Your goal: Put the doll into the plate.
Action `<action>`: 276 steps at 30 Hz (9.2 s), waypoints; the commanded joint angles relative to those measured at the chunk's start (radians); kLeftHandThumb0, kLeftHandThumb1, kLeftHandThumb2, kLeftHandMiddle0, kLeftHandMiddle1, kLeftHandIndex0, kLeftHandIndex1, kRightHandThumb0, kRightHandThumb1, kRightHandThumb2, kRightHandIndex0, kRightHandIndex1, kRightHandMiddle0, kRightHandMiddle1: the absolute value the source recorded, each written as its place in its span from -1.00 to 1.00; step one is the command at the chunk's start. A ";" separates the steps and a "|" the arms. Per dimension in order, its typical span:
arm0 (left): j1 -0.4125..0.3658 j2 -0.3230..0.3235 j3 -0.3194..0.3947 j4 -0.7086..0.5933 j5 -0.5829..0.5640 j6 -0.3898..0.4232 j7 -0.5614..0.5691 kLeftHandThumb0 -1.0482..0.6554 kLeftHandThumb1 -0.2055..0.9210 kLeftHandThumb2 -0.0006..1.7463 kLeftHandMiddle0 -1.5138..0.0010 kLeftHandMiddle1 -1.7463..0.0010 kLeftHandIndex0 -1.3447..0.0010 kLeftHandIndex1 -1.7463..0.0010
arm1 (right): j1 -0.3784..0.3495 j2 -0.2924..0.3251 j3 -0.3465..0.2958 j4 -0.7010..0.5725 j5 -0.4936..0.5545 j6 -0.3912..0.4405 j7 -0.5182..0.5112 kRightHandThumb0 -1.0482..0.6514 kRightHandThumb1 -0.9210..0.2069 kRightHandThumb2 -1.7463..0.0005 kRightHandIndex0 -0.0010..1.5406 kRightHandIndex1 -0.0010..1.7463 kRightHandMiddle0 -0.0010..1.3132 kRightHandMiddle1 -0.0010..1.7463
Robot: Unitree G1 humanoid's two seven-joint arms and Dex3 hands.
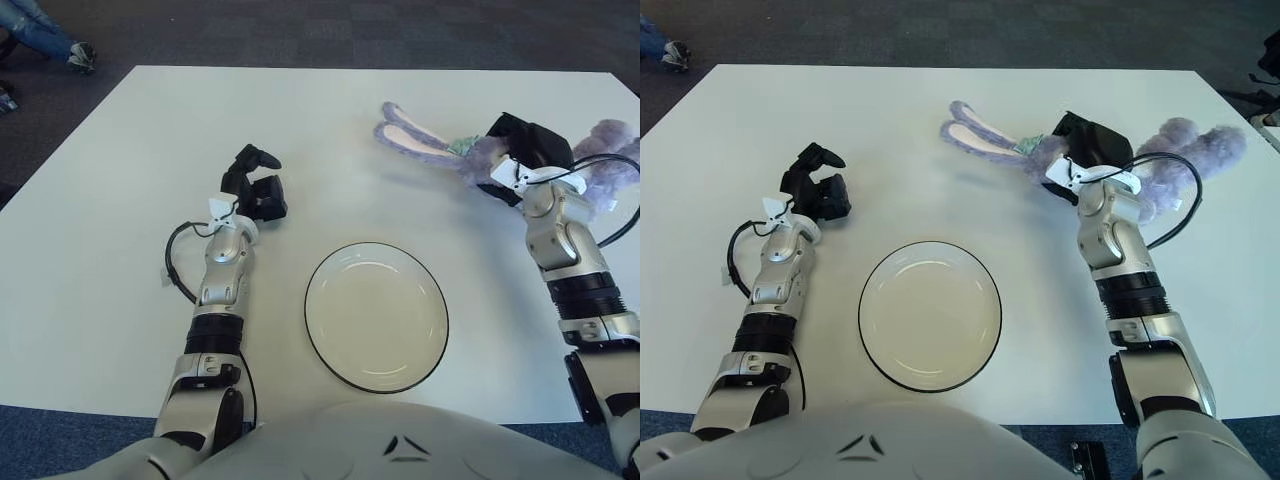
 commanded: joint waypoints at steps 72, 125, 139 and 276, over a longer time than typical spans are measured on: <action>0.010 0.026 -0.032 0.065 -0.028 -0.068 -0.144 -0.27 0.24 0.26 -0.54 -1.00 0.29 -1.00 | 0.072 0.176 0.137 -0.564 -0.036 0.059 0.294 0.23 0.67 -0.77 0.30 0.48 0.06 1.00; -0.018 0.032 -0.035 0.124 -0.029 -0.091 -0.140 -0.28 0.16 0.32 -0.57 -1.00 0.25 -1.00 | 0.275 0.173 0.077 -0.856 0.322 -0.072 0.467 0.23 0.52 -0.82 0.05 0.93 -0.11 1.00; -0.026 0.025 -0.036 0.147 -0.020 -0.121 -0.131 -0.28 0.19 0.30 -0.55 -1.00 0.26 -1.00 | 0.291 0.134 0.069 -0.883 0.397 -0.076 0.511 0.23 0.43 -0.78 -0.02 0.97 -0.17 1.00; -0.042 0.012 -0.097 0.024 0.084 0.032 -0.060 -0.30 0.09 0.37 -0.51 -1.00 0.20 -1.00 | 0.179 -0.006 0.081 -0.879 0.447 -0.241 0.670 0.23 0.32 -0.58 -0.06 1.00 0.03 0.63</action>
